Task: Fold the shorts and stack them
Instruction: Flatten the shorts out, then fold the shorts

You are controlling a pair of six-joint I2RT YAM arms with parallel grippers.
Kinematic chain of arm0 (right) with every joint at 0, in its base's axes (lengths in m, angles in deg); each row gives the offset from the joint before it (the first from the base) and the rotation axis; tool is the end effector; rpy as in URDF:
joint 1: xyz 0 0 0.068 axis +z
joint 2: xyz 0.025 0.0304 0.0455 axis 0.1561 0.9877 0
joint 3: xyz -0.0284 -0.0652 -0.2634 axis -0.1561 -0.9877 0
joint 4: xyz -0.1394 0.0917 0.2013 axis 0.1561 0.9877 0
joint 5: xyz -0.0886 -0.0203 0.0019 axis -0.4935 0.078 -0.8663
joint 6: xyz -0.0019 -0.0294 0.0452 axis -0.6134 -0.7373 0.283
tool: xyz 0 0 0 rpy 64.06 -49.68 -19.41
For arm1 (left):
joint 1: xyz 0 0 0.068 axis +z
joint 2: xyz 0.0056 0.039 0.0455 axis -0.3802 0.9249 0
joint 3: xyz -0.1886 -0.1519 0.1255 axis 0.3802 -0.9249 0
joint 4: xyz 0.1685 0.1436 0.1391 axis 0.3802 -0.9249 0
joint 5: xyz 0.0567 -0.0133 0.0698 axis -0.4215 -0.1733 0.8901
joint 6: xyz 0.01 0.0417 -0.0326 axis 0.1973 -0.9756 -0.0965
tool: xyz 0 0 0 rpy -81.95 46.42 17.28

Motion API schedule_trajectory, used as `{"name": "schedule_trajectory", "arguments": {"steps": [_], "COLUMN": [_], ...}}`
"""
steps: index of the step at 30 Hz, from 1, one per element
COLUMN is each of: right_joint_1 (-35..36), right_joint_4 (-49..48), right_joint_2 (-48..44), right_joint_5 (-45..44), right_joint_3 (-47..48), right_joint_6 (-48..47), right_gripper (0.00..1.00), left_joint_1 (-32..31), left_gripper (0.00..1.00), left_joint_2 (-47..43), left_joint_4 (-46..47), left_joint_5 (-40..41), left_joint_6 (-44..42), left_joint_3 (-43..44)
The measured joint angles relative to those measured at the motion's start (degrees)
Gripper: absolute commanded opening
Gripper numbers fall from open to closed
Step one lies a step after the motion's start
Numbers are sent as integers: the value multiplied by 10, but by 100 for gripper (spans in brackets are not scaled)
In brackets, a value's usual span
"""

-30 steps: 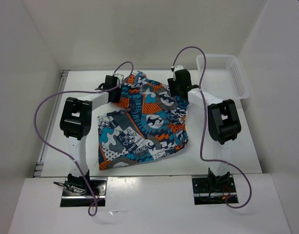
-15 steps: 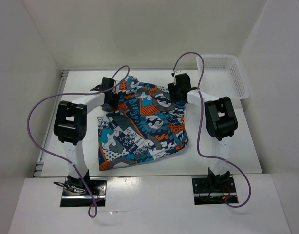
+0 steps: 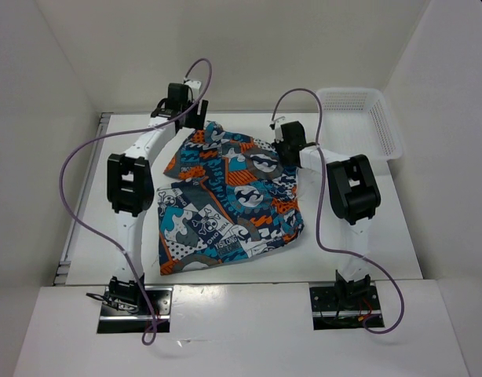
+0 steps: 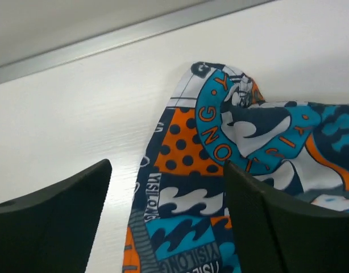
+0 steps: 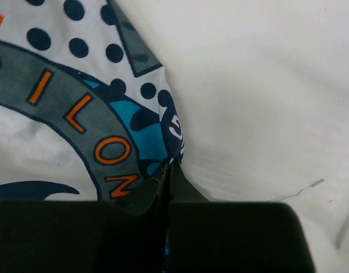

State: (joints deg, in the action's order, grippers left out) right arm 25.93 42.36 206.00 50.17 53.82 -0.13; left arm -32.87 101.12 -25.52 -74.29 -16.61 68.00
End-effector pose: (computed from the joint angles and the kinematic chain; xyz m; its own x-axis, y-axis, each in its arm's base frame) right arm 0.4390 0.1304 0.1585 -0.6084 -0.4029 -0.6838 -0.3621 0.9076 -0.2126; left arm 0.5250 -0.0952 0.2615 -0.5144 0.0937 -0.8524 0.1305 0.9910 0.0303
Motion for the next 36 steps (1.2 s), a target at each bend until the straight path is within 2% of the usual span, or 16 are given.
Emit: {"name": "schedule_trajectory", "arguments": {"steps": [2,4,9,10,14,19,27,31,32,35,36], "right_joint_1": [5,15,57,64,85,95,97,99,100,101,102], "right_joint_4": [0,1,6,8,18,31,39,43,43,43,43], "right_joint_2": [0,-1,-17,-25,-55,-74,-77,-77,-77,-77,-77], "right_joint_5": [0,0,7,10,19,30,35,37,37,37,37], "right_joint_3": [0,0,-3,-6,-18,-23,-23,-23,-23,-24,-24], "right_joint_6": [-20,-41,-86,-92,-115,-126,-134,-138,-139,-142,-142], "right_gripper": [0,0,0,0,0,0,0,0,0,0,0], "left_joint_1": [0,-1,-5,-7,-11,-14,-13,-13,-14,-18,-20], "left_gripper": [92,92,99,99,99,100,98,74,51,25,12], "left_joint_2": [57,124,313,335,345,380,392,402,403,410,414], "left_joint_4": [-23,-42,-153,-162,-183,-202,-239,-238,-238,-238,-240], "left_joint_5": [-3,5,15,16,16,27,30,26,24,22,23], "left_joint_6": [0,0,0,0,1,1,1,3,3,3,1], "left_joint_3": [76,162,487,522,536,597,568,568,568,577,584]}}
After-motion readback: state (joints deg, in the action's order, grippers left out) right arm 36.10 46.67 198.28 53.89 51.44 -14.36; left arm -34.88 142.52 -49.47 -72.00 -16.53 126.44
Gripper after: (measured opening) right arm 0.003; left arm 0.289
